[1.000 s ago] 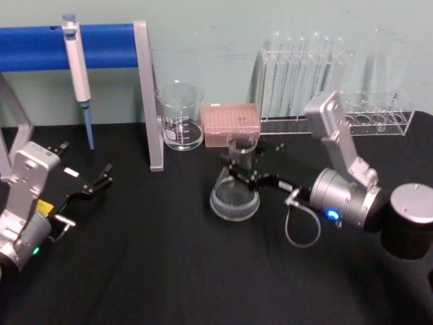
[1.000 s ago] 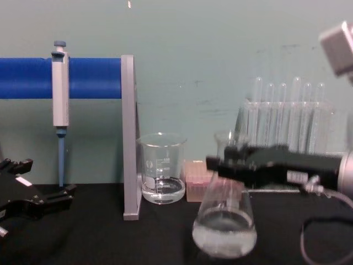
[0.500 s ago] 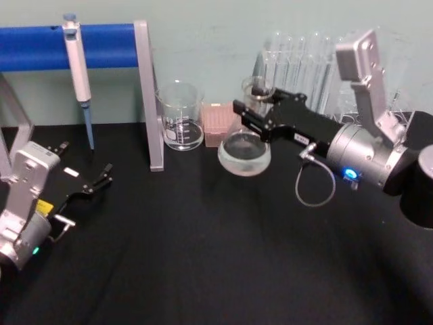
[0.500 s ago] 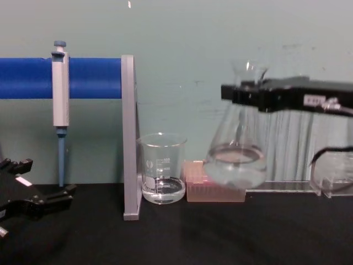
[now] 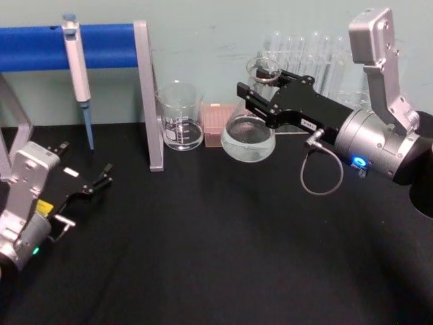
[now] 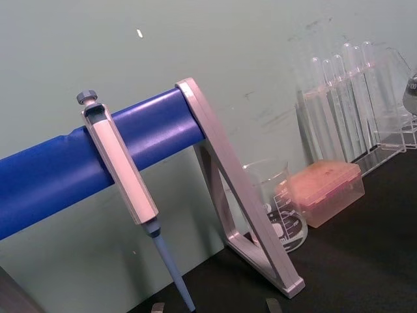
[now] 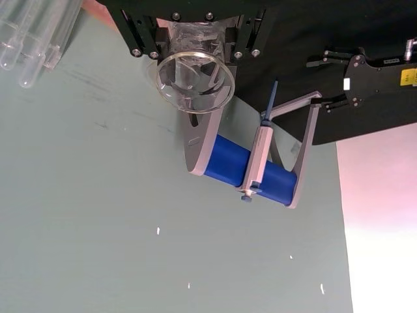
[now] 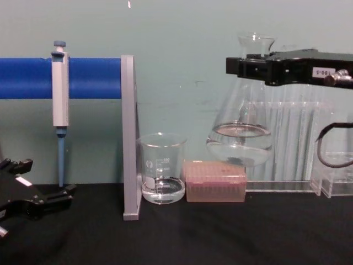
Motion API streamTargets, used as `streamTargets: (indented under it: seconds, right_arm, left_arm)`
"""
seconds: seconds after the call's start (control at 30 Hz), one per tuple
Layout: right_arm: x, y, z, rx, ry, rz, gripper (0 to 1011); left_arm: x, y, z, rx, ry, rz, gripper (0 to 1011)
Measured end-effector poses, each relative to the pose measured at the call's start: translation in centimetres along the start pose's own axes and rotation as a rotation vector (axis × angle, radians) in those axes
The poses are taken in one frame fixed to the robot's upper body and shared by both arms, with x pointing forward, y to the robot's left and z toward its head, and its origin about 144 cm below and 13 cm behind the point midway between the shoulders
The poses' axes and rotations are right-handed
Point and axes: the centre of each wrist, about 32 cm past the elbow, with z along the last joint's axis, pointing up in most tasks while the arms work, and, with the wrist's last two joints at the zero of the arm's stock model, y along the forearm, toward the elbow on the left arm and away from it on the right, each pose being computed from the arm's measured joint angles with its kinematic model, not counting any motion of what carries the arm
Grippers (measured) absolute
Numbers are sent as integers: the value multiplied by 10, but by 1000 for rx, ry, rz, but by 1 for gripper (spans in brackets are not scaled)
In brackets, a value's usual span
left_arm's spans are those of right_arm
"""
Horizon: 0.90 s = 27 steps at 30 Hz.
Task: Grasp the erlenmeyer flask with one hand, shake it three times, then place it back.
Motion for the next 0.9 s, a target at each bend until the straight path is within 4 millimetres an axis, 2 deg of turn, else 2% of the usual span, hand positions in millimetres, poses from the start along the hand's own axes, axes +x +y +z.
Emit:
streamTargets:
  seconds: [0.9]
  right_arm:
    - [0,2,-5,-20,1,-7,451]
  left_arm:
    - [0,0,0,0,0,0,1001]
